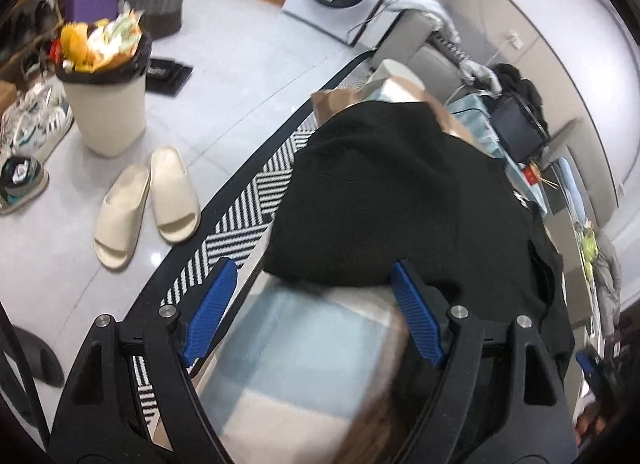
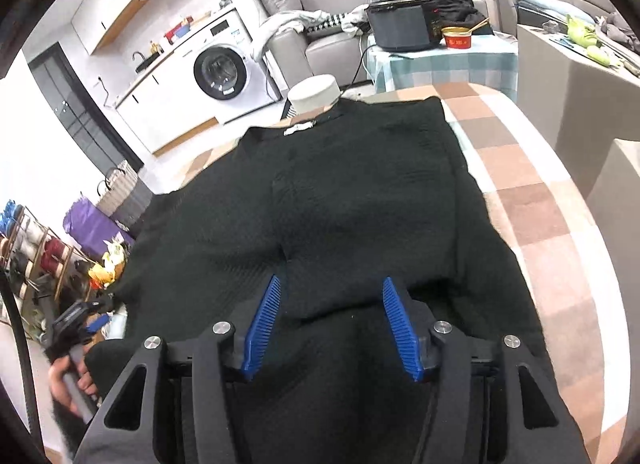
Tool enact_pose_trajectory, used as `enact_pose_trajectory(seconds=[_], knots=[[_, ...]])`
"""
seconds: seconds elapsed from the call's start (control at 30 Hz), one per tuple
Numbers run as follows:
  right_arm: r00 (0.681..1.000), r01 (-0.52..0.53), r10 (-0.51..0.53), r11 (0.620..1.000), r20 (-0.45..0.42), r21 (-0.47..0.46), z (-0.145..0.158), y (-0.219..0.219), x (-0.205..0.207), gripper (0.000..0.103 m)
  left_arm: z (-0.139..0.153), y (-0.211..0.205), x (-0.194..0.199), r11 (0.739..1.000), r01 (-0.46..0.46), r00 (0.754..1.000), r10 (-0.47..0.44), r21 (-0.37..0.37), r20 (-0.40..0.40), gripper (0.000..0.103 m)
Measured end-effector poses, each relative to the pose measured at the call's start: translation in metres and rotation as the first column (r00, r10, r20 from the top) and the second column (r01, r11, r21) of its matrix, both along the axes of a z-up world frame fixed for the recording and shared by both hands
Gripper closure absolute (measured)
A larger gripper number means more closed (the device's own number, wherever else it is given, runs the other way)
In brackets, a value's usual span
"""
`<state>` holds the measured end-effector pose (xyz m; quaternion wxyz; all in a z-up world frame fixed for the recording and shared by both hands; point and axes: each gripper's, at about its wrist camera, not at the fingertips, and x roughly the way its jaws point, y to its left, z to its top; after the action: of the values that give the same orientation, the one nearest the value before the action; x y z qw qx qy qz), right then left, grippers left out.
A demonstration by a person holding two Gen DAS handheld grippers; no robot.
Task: Fold small clothes
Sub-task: 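Grasp the opposite side edge with the left tool and fold it inward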
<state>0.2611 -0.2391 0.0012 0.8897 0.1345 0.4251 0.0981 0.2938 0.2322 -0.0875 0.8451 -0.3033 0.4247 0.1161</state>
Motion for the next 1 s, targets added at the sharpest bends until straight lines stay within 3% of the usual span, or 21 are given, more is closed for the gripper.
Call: enact_pose_trajectory(seconds=[0.1,0.2,0.27,0.33,0.4,0.53,0.67,0.77,0.83,0.9,1.0], knots=[[1.000,0.013,-0.013,1.000,0.011,0.001,0.005,-0.004,-0.008,0.048,-0.018,0.008,0.019,0.999,-0.002,1.000,0.001,-0.050,-0.019,0.029],[0.999,0.035,-0.035,0.999,0.004,-0.004,0.005,-0.009,-0.010,0.048,-0.028,0.014,0.034,0.993,0.028,1.000,-0.028,-0.111,-0.002,0.053],[0.999,0.047,-0.047,0.999,-0.001,-0.002,0.003,-0.013,-0.010,0.048,-0.028,0.017,0.038,0.993,0.027,0.999,-0.024,-0.119,0.025,0.075],[0.998,0.059,-0.059,0.998,-0.009,0.002,0.002,-0.015,-0.011,0.048,-0.021,0.019,0.038,0.998,-0.003,0.998,0.006,-0.062,0.057,0.090],[0.998,0.064,-0.064,0.998,-0.008,0.013,0.002,-0.018,-0.012,0.048,-0.009,0.017,0.040,1.000,-0.014,0.995,0.015,-0.003,0.098,0.097],[0.997,0.072,-0.072,0.997,0.008,0.021,0.004,-0.022,-0.017,0.048,0.023,0.002,0.047,0.993,0.009,0.987,-0.028,0.119,0.159,0.098],[0.996,0.078,-0.080,0.995,0.026,0.057,0.006,-0.031,-0.026,0.048,0.071,-0.039,0.066,0.968,0.063,0.967,-0.119,0.241,0.224,0.099],[0.995,0.093,-0.096,0.992,0.032,0.091,0.004,-0.040,-0.036,0.048,0.111,-0.100,0.087,0.931,0.172,0.925,-0.265,0.323,0.272,0.099],[0.994,0.099,-0.103,0.991,0.033,0.095,0.002,-0.045,-0.041,0.048,0.124,-0.160,0.100,0.883,0.306,0.872,-0.410,0.355,0.268,0.098],[0.993,0.111,-0.115,0.989,0.031,0.096,0.000,-0.052,-0.044,0.048,0.118,-0.216,0.109,0.820,0.463,0.809,-0.546,0.338,0.218,0.097],[0.991,0.133,-0.136,0.984,0.015,0.115,-0.005,-0.064,-0.048,0.048,0.089,-0.273,0.108,0.720,0.637,0.728,-0.680,0.276,0.094,0.080]])
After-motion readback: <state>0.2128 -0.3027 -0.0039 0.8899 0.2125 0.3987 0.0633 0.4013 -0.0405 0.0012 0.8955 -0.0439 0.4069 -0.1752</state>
